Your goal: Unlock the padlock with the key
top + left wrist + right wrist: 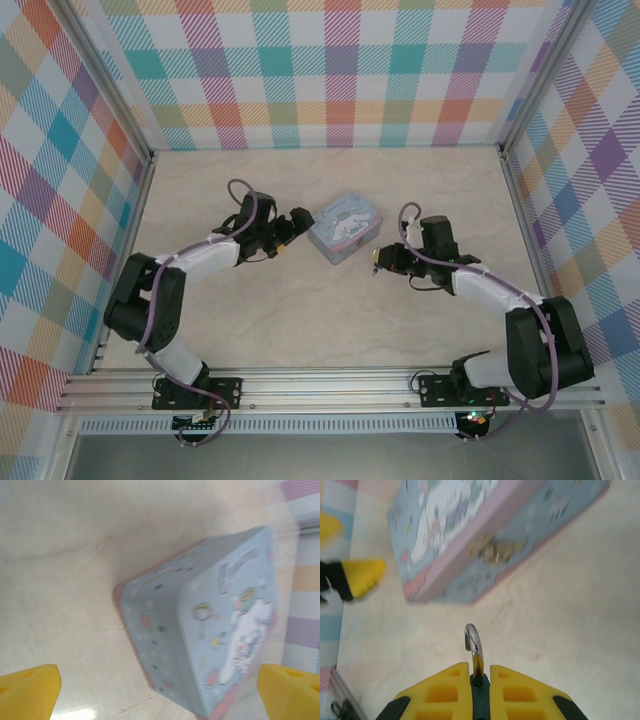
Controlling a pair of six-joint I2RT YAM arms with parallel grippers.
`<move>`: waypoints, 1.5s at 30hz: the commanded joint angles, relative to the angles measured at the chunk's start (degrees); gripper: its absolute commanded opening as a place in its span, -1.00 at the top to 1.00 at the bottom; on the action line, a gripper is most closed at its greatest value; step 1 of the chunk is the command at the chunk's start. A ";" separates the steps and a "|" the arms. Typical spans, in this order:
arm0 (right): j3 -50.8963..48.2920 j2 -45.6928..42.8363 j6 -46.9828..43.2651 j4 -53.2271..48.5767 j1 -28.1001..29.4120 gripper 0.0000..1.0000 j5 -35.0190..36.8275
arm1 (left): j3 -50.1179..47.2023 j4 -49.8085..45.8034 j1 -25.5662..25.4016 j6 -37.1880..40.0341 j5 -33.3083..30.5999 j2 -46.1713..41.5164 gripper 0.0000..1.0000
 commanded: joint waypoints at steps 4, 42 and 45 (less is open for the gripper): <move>-3.71 -0.14 1.52 -10.50 6.88 1.00 -4.68 | -2.22 -0.85 2.43 3.35 -4.16 -9.54 -1.00; -10.63 -22.22 -22.60 5.52 -12.90 -0.99 34.51 | -23.37 0.82 15.16 32.99 -40.21 -36.38 -1.00; -13.42 -17.92 -23.20 13.26 -17.74 -0.99 30.89 | -27.55 7.77 15.44 35.46 -40.09 -35.92 -1.00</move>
